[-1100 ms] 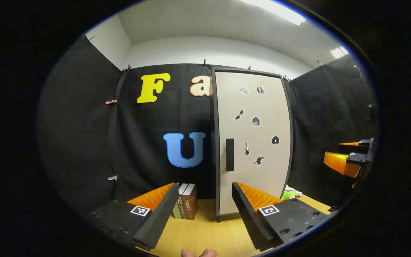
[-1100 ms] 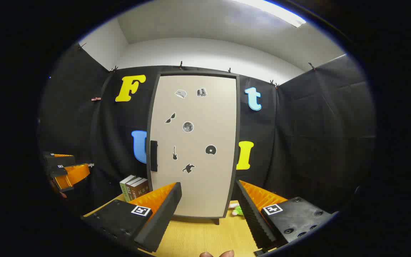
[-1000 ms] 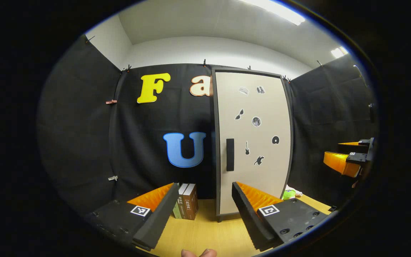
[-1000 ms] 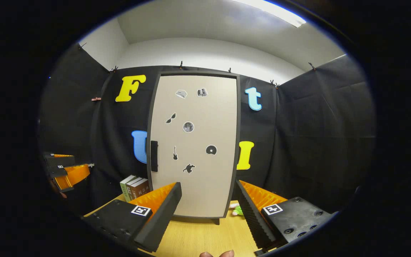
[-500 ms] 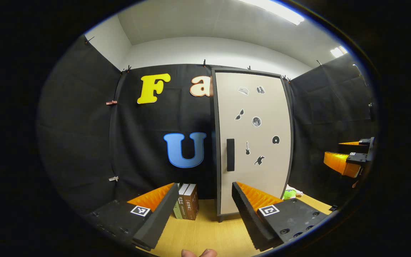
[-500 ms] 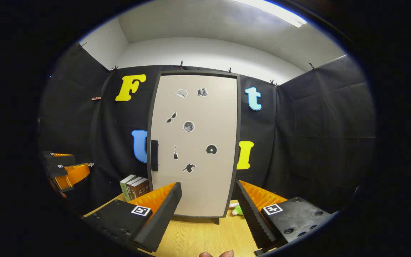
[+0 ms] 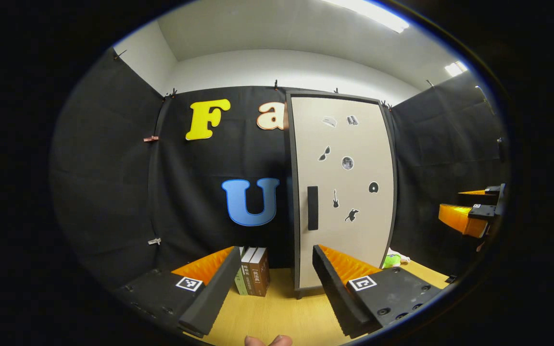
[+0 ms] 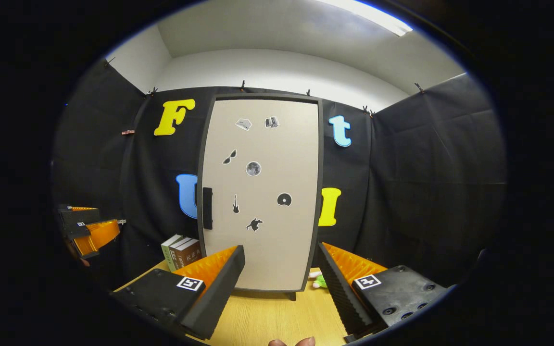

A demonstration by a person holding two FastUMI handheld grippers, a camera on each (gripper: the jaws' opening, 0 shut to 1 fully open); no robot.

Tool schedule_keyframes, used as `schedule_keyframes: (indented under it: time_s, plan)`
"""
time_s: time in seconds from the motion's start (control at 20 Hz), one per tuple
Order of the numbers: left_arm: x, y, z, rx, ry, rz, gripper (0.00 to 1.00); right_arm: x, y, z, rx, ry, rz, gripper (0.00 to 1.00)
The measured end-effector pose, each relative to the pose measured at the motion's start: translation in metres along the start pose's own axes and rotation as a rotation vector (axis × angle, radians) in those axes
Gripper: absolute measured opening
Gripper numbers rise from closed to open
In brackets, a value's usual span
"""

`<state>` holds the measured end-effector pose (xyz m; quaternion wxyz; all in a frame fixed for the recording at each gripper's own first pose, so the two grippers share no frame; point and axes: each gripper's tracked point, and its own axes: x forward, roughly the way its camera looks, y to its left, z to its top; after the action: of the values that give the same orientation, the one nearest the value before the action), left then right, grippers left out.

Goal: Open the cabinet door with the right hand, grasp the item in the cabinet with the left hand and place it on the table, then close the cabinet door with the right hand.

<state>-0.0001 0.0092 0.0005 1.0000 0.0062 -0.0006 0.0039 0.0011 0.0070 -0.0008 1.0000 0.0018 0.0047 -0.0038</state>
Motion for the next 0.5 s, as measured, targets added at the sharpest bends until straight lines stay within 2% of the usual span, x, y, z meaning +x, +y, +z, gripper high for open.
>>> schedule_keyframes:
  time_s: [0.15,0.25,0.5]
  plan:
    - [0.000,0.006,0.000,-0.003,0.000,0.003,0.94,0.001,0.015,0.003,0.044,-0.005,0.044,0.98]
    - [0.000,0.010,-0.002,-0.002,0.000,0.000,0.94,0.005,0.019,0.002,0.068,0.003,0.048,0.98]
    - [-0.001,0.031,-0.007,0.003,0.003,0.021,0.94,0.024,0.049,-0.001,0.068,0.007,0.078,0.98]
